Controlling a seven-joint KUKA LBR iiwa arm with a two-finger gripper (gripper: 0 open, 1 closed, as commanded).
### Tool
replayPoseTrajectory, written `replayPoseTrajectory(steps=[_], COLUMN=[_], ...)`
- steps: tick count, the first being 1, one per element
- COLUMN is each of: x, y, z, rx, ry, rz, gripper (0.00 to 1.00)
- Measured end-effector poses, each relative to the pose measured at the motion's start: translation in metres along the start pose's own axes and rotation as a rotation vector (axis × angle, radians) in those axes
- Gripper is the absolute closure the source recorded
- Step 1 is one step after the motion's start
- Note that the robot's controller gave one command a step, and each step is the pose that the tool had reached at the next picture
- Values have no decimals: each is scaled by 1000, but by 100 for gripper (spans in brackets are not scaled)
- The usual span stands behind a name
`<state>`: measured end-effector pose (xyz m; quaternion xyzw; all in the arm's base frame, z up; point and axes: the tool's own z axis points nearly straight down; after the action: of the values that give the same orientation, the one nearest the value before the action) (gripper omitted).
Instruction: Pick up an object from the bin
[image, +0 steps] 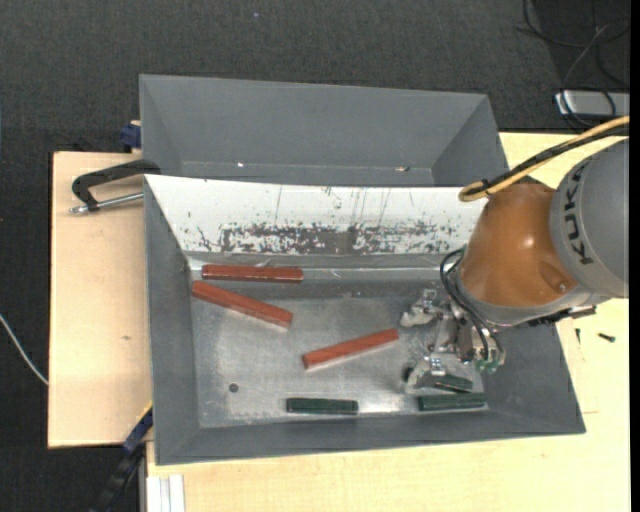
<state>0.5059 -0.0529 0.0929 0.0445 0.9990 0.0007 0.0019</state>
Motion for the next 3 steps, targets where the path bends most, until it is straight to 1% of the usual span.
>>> replayPoseTrajectory(steps=[1, 3], x=[-30, -30], y=[37, 37], z=[15, 15], rx=[3, 3], ry=[6, 5], rz=[-172, -172], gripper=[100, 100])
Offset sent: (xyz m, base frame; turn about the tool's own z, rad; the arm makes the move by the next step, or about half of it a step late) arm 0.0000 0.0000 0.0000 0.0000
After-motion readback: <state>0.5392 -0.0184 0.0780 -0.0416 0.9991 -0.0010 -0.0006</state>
